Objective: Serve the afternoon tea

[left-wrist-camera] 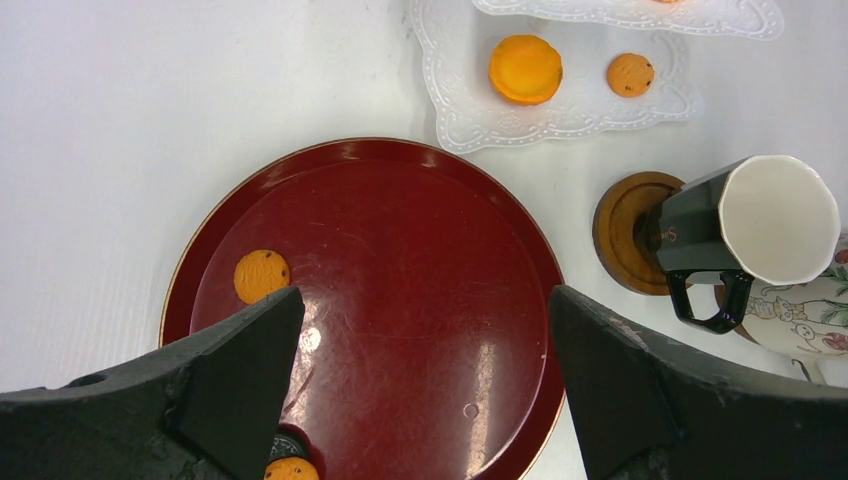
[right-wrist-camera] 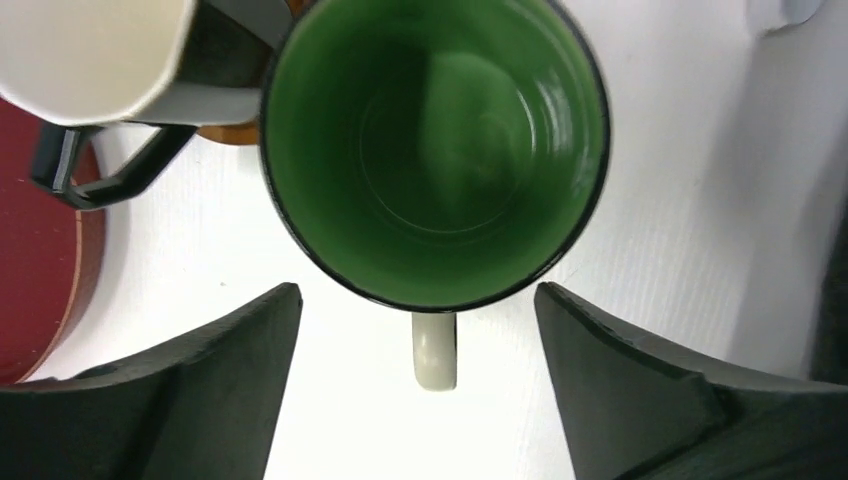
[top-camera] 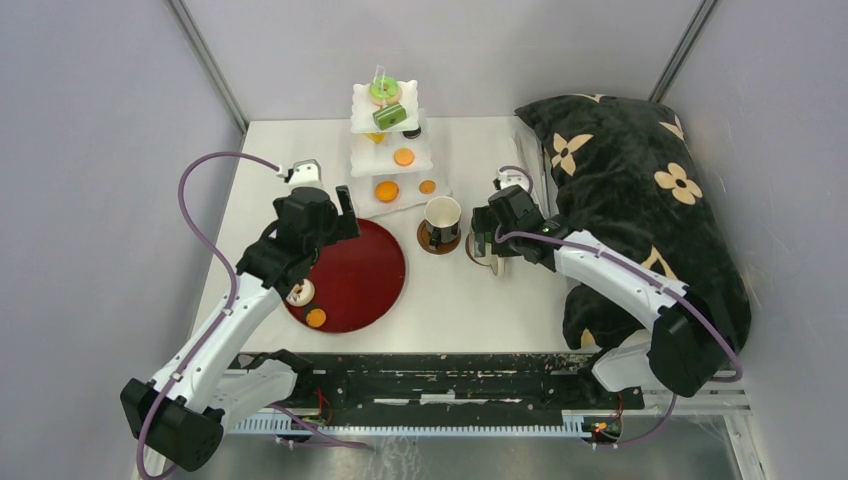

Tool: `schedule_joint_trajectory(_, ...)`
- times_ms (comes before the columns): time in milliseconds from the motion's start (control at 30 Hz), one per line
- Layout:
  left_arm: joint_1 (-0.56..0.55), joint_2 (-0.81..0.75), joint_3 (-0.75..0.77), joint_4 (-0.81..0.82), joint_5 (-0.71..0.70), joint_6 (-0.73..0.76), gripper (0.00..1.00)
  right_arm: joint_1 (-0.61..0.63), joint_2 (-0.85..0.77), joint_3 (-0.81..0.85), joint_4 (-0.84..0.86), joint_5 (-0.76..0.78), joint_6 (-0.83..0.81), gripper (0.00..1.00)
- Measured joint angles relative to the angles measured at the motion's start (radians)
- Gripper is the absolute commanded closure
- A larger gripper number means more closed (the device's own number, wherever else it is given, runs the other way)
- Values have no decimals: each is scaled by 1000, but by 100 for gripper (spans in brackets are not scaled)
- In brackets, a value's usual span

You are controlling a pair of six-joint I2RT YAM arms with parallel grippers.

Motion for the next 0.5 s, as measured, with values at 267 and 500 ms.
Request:
schedule_joint_trajectory(267,0,3,92,-44,8,-40,1,0,-45,300,-204,104,-50,0)
schedule_joint_trajectory(500,0,14,212,-66,28,-68,1,0,-56,649,-318,301,-132,0)
